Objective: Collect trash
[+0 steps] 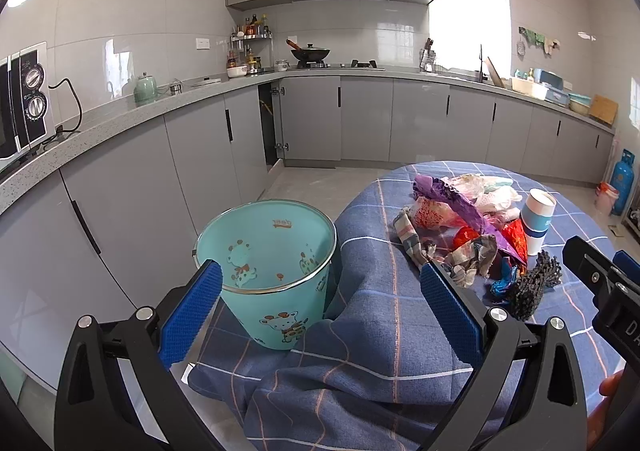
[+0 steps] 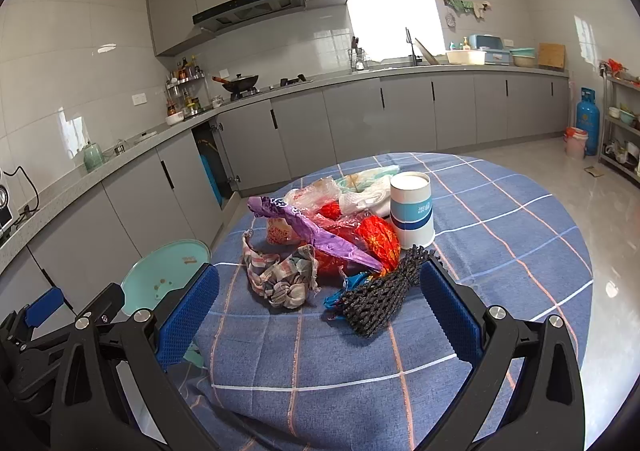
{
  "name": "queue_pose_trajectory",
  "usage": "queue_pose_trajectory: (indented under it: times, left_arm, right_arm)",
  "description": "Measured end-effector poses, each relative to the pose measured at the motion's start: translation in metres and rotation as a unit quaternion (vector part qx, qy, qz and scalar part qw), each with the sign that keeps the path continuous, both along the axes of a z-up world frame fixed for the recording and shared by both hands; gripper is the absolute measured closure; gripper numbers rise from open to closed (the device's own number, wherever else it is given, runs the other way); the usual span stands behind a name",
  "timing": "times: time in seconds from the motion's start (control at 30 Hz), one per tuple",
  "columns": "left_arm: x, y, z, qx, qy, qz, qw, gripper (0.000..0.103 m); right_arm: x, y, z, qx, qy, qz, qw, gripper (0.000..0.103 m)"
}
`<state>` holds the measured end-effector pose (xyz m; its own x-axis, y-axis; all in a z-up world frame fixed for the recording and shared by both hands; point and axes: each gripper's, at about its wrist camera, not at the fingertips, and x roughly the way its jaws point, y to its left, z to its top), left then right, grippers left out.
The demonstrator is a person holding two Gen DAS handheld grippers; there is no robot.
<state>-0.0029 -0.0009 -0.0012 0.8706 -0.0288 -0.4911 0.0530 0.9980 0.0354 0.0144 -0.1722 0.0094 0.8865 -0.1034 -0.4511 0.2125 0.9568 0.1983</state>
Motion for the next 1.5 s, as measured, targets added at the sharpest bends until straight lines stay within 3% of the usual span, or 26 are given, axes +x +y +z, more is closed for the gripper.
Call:
queue_pose_trajectory:
  times: [1.5]
  left_arm:
    - [0.0019, -0.0012, -0.0031, 0.002, 0.004, -0.003, 1.0000, 0.006]
  right_arm:
    - [0.0005, -0.0022, 0.0013, 0.002, 0.000, -0.002, 1.000, 0.004]
